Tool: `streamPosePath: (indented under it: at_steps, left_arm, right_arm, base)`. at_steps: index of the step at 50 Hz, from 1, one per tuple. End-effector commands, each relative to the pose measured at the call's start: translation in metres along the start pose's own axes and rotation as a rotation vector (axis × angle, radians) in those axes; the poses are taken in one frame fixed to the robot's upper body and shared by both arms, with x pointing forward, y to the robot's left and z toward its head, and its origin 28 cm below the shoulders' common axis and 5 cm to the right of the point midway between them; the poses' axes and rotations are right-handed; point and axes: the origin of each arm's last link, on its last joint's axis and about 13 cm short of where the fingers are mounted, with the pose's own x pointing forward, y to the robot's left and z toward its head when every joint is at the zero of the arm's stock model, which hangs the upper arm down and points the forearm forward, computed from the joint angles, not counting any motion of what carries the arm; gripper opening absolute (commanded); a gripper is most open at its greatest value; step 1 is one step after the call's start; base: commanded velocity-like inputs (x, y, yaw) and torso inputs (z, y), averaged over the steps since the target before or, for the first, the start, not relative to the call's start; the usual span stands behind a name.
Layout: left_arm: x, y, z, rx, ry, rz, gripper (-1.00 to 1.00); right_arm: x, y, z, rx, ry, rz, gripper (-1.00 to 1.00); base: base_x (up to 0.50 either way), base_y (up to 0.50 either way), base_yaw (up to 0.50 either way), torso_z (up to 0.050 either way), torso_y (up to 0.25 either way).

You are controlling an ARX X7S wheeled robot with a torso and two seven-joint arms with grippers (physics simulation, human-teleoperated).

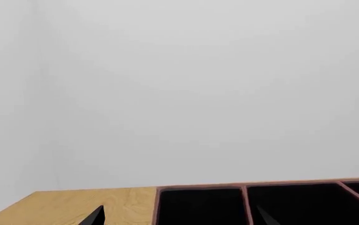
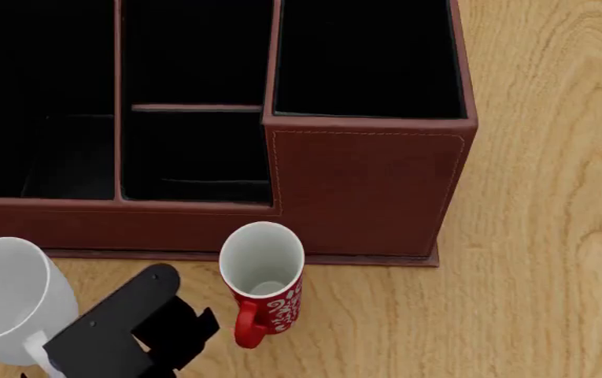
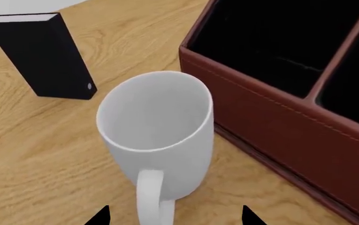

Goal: Pick up the white mug and place it to the right of the caddy.

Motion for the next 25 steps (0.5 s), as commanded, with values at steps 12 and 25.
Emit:
streamPosePath:
  at_steps: [12, 25]
  left_arm:
    - [-0.0006, 0.0013, -0.0016, -0.001, 0.002, 0.005, 1.0]
    - [-0.0009, 0.0027, -0.0031, -0.004, 0.004, 0.009, 1.0]
  right_arm:
    - [0.0096, 0.0025, -0.0007, -0.002, 0.015, 0.013, 1.0]
    - [0.0133, 0.0072, -0.0001, -0.015, 0.023, 0.031, 1.0]
  base:
    - [0.0, 0.0, 0.0, 0.0, 0.0]
    - [0.0, 0.0, 0.0, 0.0, 0.0]
